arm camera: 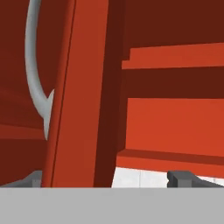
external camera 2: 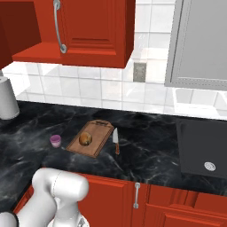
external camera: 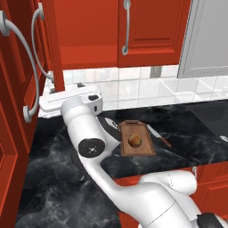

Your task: Pick the bread, place it on the cutting board, pick the jam, place it on the counter, and close the cabinet.

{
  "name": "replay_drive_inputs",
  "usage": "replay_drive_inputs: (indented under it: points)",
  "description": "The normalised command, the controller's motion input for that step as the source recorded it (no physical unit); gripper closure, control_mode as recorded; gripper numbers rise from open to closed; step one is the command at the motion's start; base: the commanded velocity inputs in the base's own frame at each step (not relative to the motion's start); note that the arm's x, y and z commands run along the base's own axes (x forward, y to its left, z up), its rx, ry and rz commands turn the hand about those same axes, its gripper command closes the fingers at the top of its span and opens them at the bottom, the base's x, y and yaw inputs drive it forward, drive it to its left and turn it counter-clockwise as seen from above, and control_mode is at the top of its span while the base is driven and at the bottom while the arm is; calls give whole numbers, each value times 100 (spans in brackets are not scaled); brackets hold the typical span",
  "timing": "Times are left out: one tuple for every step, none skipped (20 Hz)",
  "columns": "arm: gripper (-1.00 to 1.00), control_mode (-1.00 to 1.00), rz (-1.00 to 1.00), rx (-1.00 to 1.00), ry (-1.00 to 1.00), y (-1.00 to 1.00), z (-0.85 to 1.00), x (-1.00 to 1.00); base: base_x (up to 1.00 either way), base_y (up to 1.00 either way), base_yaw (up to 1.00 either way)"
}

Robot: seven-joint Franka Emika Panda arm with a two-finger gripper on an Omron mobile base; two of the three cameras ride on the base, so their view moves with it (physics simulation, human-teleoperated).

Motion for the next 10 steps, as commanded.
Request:
replay_drive_inputs:
  points:
    - [-100, -100, 0, 0, 0, 9, -9, 44, 0, 0, 0]
    - [-100, -100, 0, 0, 0, 11, -12, 44, 0, 0, 0]
    - [-100, -100, 0, 0, 0, 11, -13, 43, 0, 0, 0]
    - [-100, -100, 0, 0, 0, 11, -15, 39, 0, 0, 0]
    - [-100, -100, 0, 0, 0, 11, -16, 37, 0, 0, 0]
    - [-100, -100, 0, 0, 0, 11, -16, 38, 0, 0, 0]
    - [-100, -100, 0, 0, 0, 11, -16, 39, 0, 0, 0]
    - [-100, -100, 0, 0, 0, 9, -9, 38, 0, 0, 0]
    - [-100, -100, 0, 0, 0, 3, -6, 36, 0, 0, 0]
    - [-100, -100, -4, 0, 0, 0, 0, 19, 0, 0, 0]
